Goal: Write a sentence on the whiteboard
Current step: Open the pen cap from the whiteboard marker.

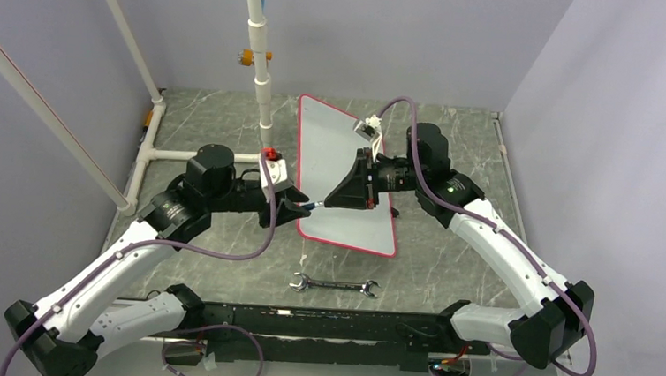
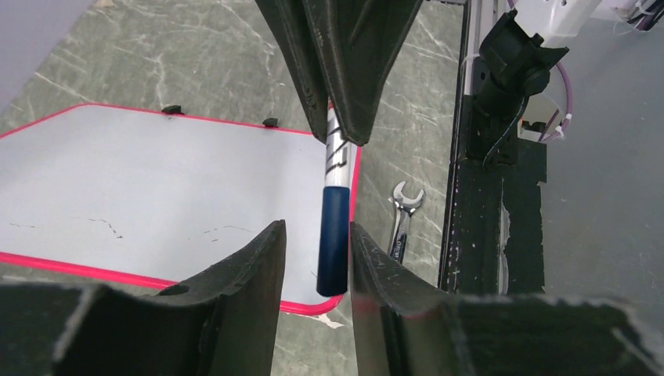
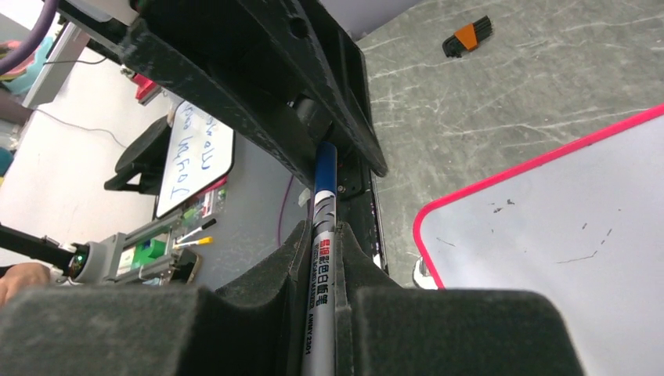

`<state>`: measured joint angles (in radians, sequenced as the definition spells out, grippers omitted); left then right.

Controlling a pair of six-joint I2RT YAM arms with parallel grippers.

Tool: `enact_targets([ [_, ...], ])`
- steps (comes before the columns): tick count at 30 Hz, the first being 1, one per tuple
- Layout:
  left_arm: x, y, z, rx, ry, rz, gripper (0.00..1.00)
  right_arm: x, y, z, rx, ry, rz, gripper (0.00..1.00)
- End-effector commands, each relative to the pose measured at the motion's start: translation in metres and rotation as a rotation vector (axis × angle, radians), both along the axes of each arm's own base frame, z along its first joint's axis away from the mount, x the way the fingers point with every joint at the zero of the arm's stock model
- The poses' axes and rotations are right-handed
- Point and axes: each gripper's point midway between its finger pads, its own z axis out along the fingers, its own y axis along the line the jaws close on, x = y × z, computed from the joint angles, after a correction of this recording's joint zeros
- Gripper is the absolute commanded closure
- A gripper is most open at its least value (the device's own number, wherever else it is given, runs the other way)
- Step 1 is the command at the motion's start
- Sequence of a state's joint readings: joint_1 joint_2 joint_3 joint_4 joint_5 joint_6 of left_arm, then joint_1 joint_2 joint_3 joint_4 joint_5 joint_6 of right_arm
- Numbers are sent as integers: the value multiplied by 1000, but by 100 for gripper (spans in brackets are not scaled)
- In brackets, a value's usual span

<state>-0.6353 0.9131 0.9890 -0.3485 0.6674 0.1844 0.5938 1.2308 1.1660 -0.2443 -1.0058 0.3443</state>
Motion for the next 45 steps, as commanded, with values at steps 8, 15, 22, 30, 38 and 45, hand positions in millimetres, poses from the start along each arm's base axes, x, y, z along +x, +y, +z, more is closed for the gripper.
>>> enact_targets([
  [8, -3, -10, 3, -16, 28, -65, 100, -3, 4, 3, 31, -49, 33, 100],
  [15, -4, -4, 2, -13, -15, -46, 100, 1, 3, -7, 7, -39, 9, 100],
  [22, 0, 4, -4, 22, -43, -5, 100, 5, -8, -8, 16, -21, -23, 100],
  [30, 5, 13, -4, 41, -68, 56, 100, 9, -29, 2, 47, -49, -64, 100],
  [38, 15, 21, -8, 59, -67, 129, 100, 20, -48, 6, 73, -66, -142, 100],
  [45, 52, 59, -31, 90, 87, 534, 100, 68, -62, -11, -17, -46, -414, 100],
])
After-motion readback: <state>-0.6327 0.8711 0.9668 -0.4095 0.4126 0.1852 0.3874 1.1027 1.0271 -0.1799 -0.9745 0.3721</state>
